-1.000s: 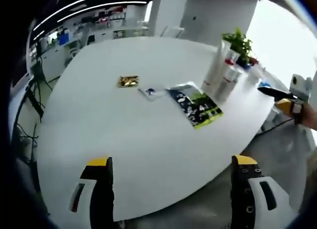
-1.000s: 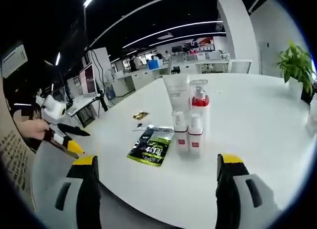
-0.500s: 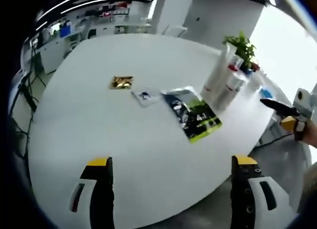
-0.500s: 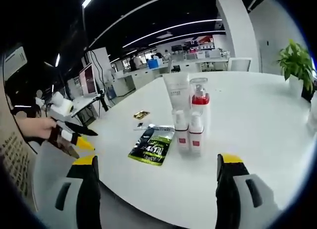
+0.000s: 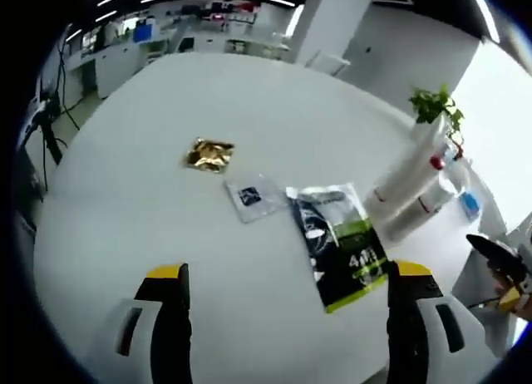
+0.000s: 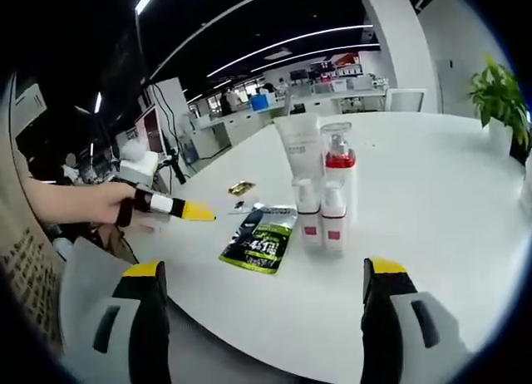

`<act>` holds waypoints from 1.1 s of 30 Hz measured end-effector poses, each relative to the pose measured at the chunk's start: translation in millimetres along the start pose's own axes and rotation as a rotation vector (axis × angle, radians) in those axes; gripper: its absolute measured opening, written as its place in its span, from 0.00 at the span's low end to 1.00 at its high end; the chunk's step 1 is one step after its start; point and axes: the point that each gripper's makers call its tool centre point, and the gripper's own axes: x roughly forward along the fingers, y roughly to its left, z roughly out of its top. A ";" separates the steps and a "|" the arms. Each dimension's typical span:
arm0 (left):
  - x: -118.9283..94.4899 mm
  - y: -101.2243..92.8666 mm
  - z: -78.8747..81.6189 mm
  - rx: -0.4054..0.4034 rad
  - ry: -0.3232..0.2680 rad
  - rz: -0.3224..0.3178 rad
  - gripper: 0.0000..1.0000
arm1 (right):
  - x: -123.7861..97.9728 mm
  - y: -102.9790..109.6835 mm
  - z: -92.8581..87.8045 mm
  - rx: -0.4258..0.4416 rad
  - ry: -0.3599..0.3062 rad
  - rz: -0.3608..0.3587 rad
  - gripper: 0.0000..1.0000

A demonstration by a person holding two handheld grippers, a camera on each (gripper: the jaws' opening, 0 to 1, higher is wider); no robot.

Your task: Arrange the skincare products in the storage area until every visible bottle or jar stands upright without overlapping.

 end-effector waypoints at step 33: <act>88.9 31.4 64.5 -0.049 -0.015 0.228 0.78 | 0.9 -9.8 -4.4 0.036 0.022 -0.059 0.98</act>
